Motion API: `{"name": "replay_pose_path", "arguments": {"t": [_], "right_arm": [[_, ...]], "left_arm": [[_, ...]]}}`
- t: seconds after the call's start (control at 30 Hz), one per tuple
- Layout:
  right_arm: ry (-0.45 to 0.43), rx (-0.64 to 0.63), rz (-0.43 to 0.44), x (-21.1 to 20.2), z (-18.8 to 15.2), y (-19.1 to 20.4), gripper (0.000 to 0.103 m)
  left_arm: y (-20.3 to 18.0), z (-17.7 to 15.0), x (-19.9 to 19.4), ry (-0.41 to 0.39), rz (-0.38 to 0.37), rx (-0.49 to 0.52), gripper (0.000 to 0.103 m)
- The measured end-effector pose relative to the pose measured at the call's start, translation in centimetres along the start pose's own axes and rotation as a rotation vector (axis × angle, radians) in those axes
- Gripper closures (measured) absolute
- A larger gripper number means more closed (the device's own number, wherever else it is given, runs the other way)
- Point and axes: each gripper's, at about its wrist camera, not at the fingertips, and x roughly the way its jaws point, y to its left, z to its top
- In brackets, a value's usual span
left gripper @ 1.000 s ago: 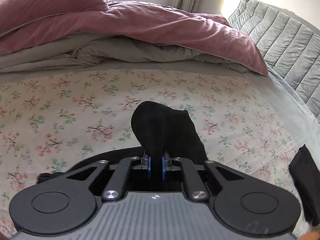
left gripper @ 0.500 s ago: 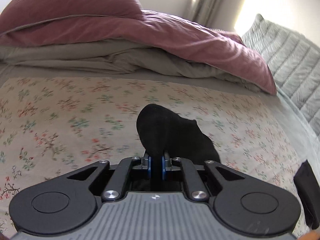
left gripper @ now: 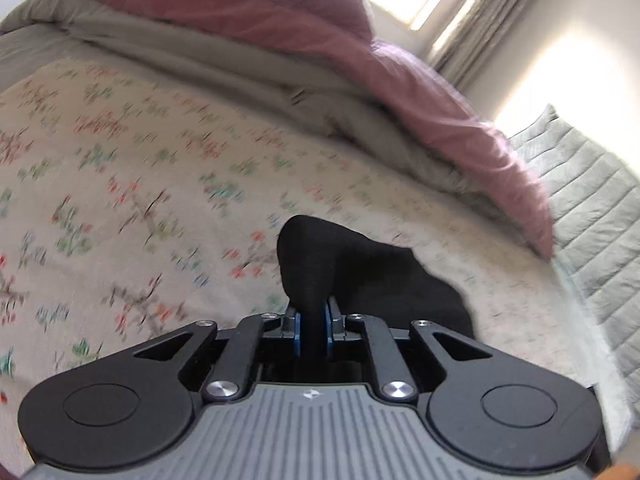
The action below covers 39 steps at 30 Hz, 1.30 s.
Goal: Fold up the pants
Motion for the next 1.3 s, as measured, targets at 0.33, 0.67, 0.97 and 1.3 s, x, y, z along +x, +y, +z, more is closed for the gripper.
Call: {"name": "replay_pose_path", "arguments": {"t": [0.33,0.67,0.97,1.3], "right_arm": [[0.055,0.027,0.13,0.1,-1.0,-1.1,0.057],[-0.04,0.118,0.211,-12.6,-1.8,-8.8,0.036],[0.046,0.199,0.046,-8.2,-3.0,-14.6,0.076],[0.096,0.213,0.083,-5.8,-5.4,-15.2,0.076]], "left_arm": [[-1.1,-1.1,-2.2,-0.104,0.162,0.024,0.057],[-4.8,-2.1,-9.3,-0.174,0.228,0.023,0.057],[-6.6,-7.9,-5.7,-0.02,0.224,0.17,0.057],[-3.6,-6.7,-6.6,-0.006,0.136,0.031,0.054]]}}
